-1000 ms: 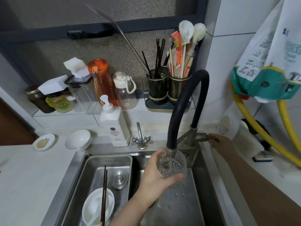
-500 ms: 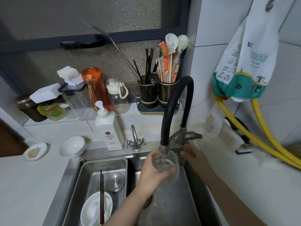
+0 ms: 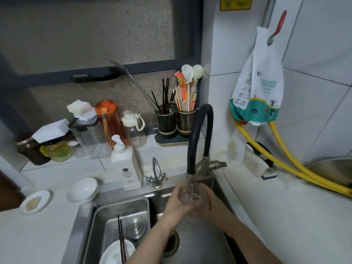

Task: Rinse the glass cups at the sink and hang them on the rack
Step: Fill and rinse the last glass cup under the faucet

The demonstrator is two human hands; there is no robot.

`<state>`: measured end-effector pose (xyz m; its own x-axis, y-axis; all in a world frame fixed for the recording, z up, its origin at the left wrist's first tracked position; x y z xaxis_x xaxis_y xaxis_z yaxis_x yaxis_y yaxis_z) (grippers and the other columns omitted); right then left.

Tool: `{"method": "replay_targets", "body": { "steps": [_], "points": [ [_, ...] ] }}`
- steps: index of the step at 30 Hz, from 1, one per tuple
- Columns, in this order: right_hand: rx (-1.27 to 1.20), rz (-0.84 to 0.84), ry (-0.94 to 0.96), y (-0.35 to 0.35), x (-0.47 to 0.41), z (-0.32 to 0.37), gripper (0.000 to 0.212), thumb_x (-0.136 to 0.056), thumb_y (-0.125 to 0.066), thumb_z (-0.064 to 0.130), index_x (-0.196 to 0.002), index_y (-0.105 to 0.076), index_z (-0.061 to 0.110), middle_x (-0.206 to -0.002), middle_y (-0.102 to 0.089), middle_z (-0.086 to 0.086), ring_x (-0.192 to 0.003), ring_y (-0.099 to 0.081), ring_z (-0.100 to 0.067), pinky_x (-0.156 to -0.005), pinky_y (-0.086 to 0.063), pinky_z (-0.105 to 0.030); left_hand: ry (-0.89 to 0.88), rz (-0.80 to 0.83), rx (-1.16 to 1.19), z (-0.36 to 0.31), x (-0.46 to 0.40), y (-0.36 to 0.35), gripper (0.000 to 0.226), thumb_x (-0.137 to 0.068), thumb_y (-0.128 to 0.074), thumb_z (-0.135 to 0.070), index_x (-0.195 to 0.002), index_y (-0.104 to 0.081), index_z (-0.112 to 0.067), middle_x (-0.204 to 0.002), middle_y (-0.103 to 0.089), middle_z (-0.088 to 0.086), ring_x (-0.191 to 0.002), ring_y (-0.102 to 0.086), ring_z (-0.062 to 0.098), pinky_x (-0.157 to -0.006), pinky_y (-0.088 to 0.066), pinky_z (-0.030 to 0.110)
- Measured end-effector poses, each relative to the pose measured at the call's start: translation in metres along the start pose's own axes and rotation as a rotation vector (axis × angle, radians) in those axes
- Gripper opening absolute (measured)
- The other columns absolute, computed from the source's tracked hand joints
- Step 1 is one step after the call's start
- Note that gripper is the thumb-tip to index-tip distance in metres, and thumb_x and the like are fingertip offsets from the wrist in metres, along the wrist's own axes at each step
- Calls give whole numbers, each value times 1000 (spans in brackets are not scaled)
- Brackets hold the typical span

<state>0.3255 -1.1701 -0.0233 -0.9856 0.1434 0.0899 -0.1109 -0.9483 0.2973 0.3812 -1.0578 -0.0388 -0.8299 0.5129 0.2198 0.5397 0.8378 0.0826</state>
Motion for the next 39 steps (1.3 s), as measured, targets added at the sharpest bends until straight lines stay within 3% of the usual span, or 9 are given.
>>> {"method": "replay_targets", "body": {
  "steps": [3, 8, 14, 18, 21, 24, 28, 34, 39],
  "points": [
    [41, -121, 19, 1, 11, -6, 50, -62, -84, 30, -107, -62, 24, -109, -66, 0, -103, -64, -7, -89, -54, -28, 9, 89, 12, 7, 4, -5, 67, -69, -84, -4, -127, -53, -20, -116, -69, -2, -99, -68, 4, -74, -53, 16],
    [-83, -54, 27, -13, 7, 12, 51, -73, -75, -10, -109, -55, 20, -97, -65, 4, -87, -66, 3, -72, -50, -9, 50, 46, 53, 15, 3, 18, 89, -52, -92, -33, -131, -51, -34, -122, -67, -9, -113, -63, 8, -93, -51, 26],
    [-30, -74, -62, -6, 29, -4, 66, -79, -72, -3, -126, -37, 26, -106, -50, 22, -87, -57, 20, -74, -47, -3, 13, 165, 25, 9, 15, -11, 60, -73, -74, 15, -120, -55, -16, -99, -71, -5, -84, -69, -3, -72, -52, 14],
    [-20, -20, -48, -20, 20, 3, 59, -78, -72, -5, -115, -45, 31, -105, -56, 16, -87, -58, 21, -73, -47, -3, 41, 72, 59, 27, 6, 16, 73, -66, -84, 3, -128, -54, -21, -116, -69, -1, -99, -67, 1, -78, -51, 14],
    [-51, -133, -15, -11, -3, 2, 48, -72, -78, -6, -111, -56, 9, -100, -61, 3, -87, -59, 20, -71, -46, -1, 31, 70, 73, 22, -11, 14, 78, -60, -86, -5, -127, -54, -28, -115, -70, -5, -105, -67, 7, -83, -53, 20],
    [-26, -222, -38, 1, -2, -5, 50, -61, -85, 8, -92, -53, 30, -82, -59, 12, -79, -53, 30, -69, -42, 3, 7, 129, 41, 13, -7, -5, 65, -70, -82, 4, -111, -53, -37, -104, -72, -12, -93, -67, -5, -77, -52, 15],
    [-58, -10, -100, -17, 1, -27, 66, -76, -77, 3, -121, -41, 37, -106, -60, 21, -92, -54, 26, -76, -46, -1, 94, 48, 97, 33, -5, 8, 64, -72, -76, 11, -120, -54, -25, -96, -73, -13, -81, -67, -10, -68, -50, 10],
    [-113, -104, -194, -5, -25, -40, 49, -61, -89, 27, -98, -61, 44, -79, -65, 21, -71, -61, 18, -67, -45, -7, 200, 28, 167, 40, -27, 9, 65, -71, -85, -15, -129, -56, -14, -110, -72, 3, -85, -72, 7, -67, -54, 16],
    [-90, -59, -205, -6, -24, -42, 40, -80, -73, 38, -117, -60, 32, -111, -67, 11, -105, -62, 0, -91, -48, -21, 321, -54, 184, 42, -30, 14, 64, -60, -79, -54, -110, -68, -15, -98, -75, 2, -86, -71, 12, -72, -54, 24]
  ]
}}
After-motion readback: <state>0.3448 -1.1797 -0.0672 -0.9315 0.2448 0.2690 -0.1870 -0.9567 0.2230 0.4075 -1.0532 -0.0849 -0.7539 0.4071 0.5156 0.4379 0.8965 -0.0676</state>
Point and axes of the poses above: each hand's wrist, its own x-axis away from the middle knuckle, its own y-axis out of the back of the hand, z = x × y, the point moved 6 cm from there along -x, towards the middle knuckle
